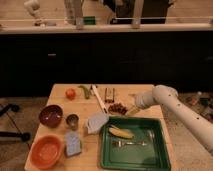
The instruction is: Place grapes in table surface
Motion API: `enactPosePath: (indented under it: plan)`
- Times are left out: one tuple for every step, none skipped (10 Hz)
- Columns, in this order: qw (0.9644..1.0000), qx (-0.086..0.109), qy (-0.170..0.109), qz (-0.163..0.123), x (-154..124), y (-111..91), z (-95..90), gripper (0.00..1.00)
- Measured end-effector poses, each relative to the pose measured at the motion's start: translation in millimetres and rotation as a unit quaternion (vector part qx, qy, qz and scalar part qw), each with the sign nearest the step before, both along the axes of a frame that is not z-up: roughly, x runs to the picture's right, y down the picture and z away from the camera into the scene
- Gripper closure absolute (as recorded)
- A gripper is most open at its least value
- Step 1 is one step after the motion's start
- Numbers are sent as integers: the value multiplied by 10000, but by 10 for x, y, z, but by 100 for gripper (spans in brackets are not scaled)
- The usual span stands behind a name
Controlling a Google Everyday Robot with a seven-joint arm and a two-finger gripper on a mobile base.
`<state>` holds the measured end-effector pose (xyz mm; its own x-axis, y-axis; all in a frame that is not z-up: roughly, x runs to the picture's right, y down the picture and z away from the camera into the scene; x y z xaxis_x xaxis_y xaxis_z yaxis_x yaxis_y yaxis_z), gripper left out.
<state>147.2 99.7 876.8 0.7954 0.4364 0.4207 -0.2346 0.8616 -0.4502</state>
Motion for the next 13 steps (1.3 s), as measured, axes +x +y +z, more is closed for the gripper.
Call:
enactPosePath:
  plan:
    - [10000, -35, -55, -49, -132, 12, 14, 20]
    - [9999, -63, -108, -86, -224, 26, 29, 20]
    - [9998, -90, -130, -107, -257, 43, 41, 20]
    - [9998, -110, -145, -115, -278, 44, 54, 20]
    - [9996, -158, -173, -135, -319, 62, 90, 20]
    - [9995, -189, -187, -143, -345, 64, 123, 20]
    - [9994, -241, -209, -155, -386, 82, 172, 20]
    - [9992, -284, -224, -168, -406, 104, 207, 24]
    - [9991, -316, -217, -162, -392, 126, 240, 34]
    - [9991, -328, -211, -160, -383, 123, 251, 43]
    - [9990, -341, -214, -168, -391, 122, 262, 53]
    - [9990, -343, -229, -176, -408, 117, 263, 66]
    - [9990, -337, -226, -175, -398, 109, 255, 74]
